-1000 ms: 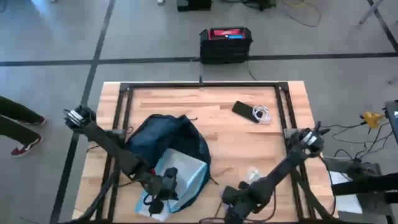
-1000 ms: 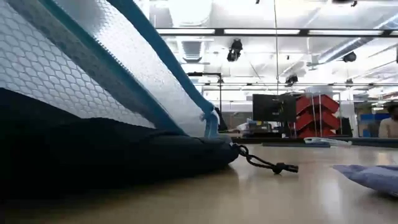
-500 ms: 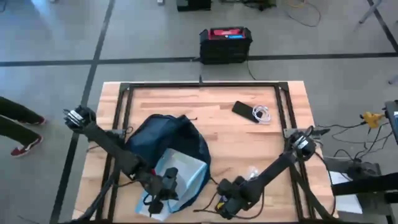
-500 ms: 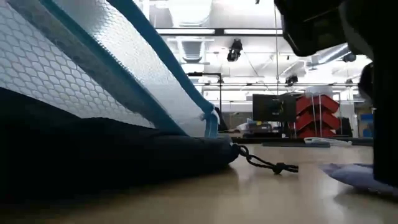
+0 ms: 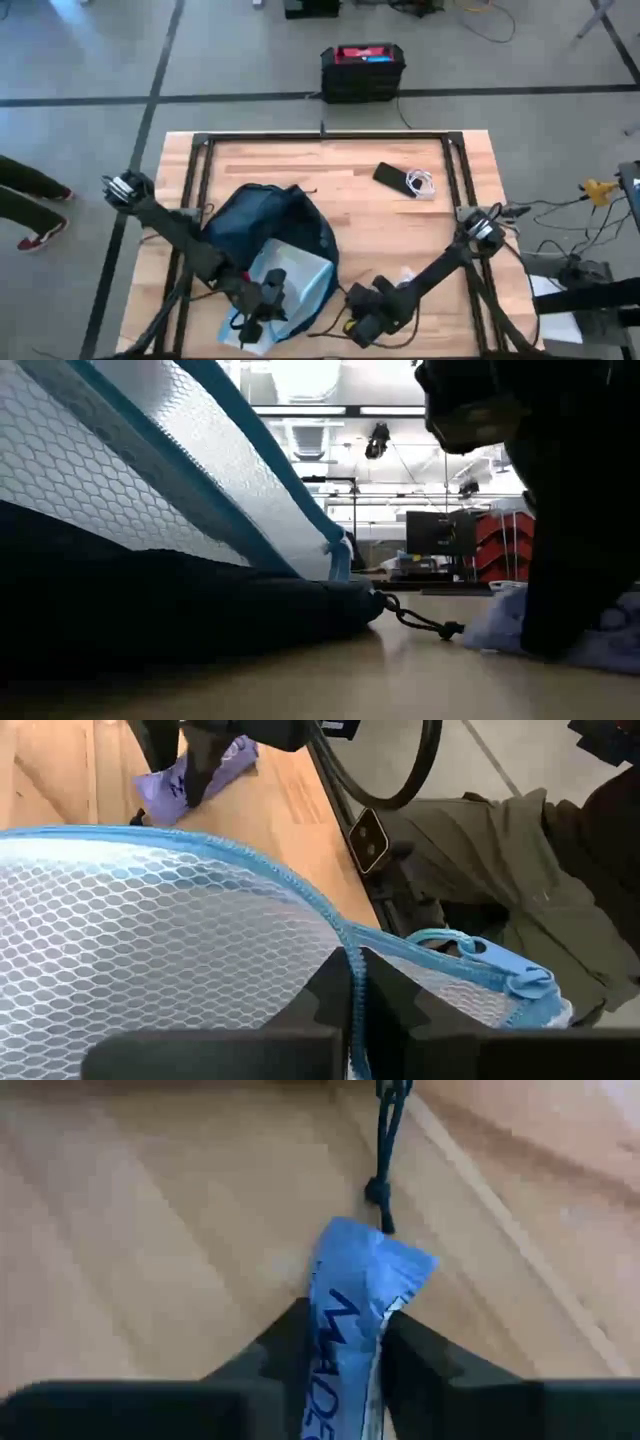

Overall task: Unpack backpack
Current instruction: Put the purple snack into the white zip bag

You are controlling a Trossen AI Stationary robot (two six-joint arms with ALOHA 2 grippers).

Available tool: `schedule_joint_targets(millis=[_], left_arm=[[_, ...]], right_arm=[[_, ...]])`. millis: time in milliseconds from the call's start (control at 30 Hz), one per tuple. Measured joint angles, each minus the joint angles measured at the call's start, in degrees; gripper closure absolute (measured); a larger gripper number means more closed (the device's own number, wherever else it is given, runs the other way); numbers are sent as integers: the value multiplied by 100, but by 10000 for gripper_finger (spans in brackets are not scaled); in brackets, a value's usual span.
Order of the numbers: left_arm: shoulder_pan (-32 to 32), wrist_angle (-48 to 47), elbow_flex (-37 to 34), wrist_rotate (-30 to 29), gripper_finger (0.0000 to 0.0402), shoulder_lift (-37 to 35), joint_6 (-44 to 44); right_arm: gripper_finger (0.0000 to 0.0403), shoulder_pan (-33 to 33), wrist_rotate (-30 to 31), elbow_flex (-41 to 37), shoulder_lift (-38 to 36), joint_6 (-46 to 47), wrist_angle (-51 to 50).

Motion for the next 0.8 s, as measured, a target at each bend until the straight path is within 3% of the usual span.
schedule_joint_targets(millis=[100,200,300,467,633,800], left_arm=[[0,0,0,0,402,0,2],[0,-1,-1,0,402,0,2],[0,-1,-4,1,402,0,5],[0,41,-4,0,402,0,140],[2,159,-4,-109,402,0,154],[-9,148,-4,-149,402,0,155]], right_arm=[[385,-12,-50,-15,-98,-228,0],[391,-21,-79,19,-302,-526,-73],[387,-19,376,258,-587,-1255,92],[382,-50,1188,411,-668,-4077,1056],[382,-279,1209,415,-477,-6845,2834],[360,-661,802,406,-19,-8645,3959]])
